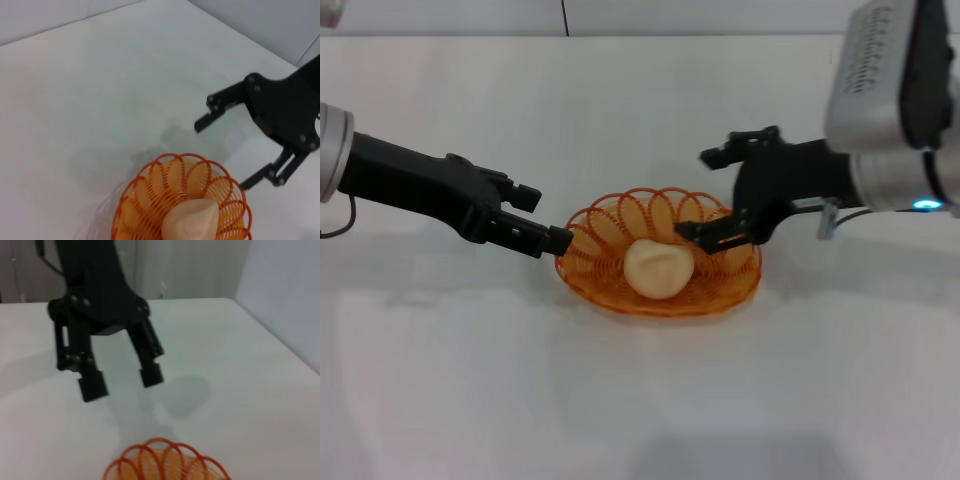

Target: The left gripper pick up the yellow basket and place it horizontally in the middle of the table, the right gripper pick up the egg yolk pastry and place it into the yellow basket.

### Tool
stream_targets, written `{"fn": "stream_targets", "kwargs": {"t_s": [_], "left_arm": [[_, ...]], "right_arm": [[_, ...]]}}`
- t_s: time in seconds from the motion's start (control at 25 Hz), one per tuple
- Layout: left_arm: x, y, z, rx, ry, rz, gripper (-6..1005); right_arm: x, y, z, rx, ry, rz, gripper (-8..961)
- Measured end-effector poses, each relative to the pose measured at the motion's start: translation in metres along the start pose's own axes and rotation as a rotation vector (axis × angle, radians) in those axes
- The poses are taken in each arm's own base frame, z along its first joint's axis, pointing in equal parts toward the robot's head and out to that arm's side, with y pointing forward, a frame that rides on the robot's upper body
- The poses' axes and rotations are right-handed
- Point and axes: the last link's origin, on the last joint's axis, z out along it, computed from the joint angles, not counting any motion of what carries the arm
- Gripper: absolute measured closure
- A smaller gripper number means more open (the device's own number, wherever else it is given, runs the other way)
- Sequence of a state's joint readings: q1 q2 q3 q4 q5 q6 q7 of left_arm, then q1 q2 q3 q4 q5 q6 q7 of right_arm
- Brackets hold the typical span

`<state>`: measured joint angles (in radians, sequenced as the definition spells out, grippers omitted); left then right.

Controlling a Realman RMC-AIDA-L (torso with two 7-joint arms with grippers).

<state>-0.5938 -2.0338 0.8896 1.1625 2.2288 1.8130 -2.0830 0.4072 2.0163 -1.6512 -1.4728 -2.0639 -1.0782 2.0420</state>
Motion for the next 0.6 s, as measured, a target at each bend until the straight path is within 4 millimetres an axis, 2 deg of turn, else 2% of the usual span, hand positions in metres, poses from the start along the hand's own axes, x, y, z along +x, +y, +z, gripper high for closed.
{"fn": "stream_targets", "kwargs": {"t_s": [0.08, 0.28, 0.6], "left_arm": [[0.000, 0.000, 0.000, 0.000, 0.000, 0.004, 138], [-0.009, -0.001, -0.001, 0.005, 0.006, 0.021, 138], [-0.017, -0.001, -0.001, 0.005, 0.031, 0.073, 138]], "right_arm": [[0.006, -0.003, -0.007, 0.022, -0.003, 0.022, 100], [0.023, -0.010, -0.025, 0.068, -0.028, 0.109, 92], [0.046, -0.004, -0.052, 0.025, -0.085, 0.144, 82]]}}
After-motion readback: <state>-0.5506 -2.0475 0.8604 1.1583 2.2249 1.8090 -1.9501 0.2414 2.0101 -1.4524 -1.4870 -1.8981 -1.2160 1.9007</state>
